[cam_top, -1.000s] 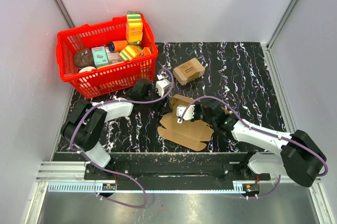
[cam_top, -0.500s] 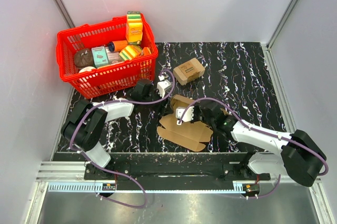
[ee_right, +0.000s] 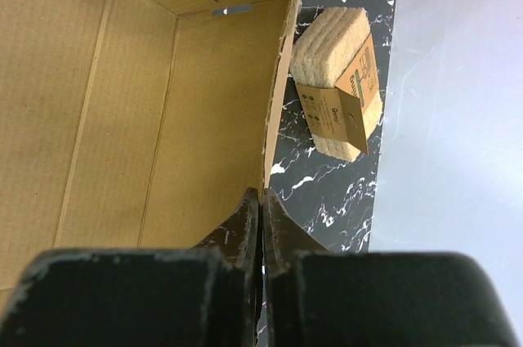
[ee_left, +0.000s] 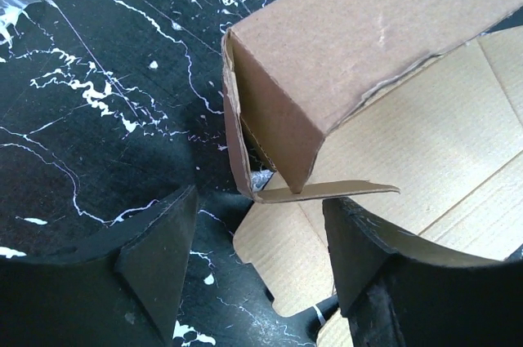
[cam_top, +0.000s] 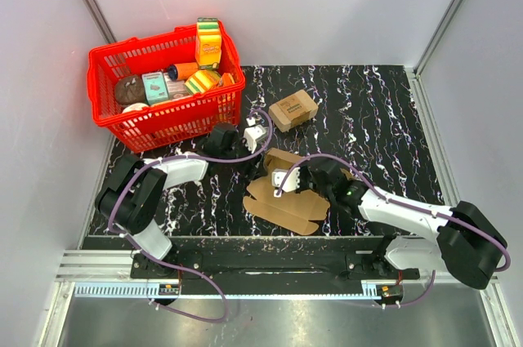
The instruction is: Fold the paper box
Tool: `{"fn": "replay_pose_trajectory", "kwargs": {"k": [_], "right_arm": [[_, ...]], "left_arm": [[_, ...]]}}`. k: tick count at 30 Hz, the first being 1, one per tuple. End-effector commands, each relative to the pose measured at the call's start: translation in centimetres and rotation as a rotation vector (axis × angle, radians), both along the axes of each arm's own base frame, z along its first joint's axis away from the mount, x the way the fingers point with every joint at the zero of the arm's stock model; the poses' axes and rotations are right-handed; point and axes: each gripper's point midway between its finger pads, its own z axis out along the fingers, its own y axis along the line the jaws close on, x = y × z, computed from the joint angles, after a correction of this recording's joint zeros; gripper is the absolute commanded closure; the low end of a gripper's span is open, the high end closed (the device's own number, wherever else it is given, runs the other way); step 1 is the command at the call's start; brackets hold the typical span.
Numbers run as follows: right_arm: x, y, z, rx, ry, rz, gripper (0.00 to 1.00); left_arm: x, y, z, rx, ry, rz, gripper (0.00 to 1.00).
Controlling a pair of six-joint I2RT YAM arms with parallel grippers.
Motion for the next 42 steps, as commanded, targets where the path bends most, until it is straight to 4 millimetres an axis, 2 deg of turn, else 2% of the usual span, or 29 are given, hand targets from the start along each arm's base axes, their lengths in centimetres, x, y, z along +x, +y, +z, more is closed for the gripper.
{"fn": "replay_pose_trajectory", "kwargs": {"k": [1, 6, 13, 27, 42], "right_arm": [[-0.5, 0.0, 0.1, -0.036, -0.028, 0.03, 0.94], [-0.4, 0.1, 0.4, -0.048, -0.066, 0.035, 0.94], [-0.4, -0.1, -0.2, -0.099, -0.107, 0.032, 0.94], [-0.9, 0.5, -0.5, -0.121, -0.161, 0.073, 0.94], [-1.5, 1.6, -1.1, -0.085, -0.137, 0.09, 0.93]], "left_arm": [[1.4, -0.4, 1.5, 0.004, -0.084, -0.016, 0.33], [1.3, -0.4, 1.6, 0.0, -0.088, -0.025, 0.33], [1.4, 0.0, 2.5, -0.029, -0.105, -0.02, 0.32], [1.8, 0.7, 2.7, -0.042, -0.112, -0.001, 0.32], [0.6, -0.5, 2.1, -0.061, -0.076, -0.064, 0.31]]}}
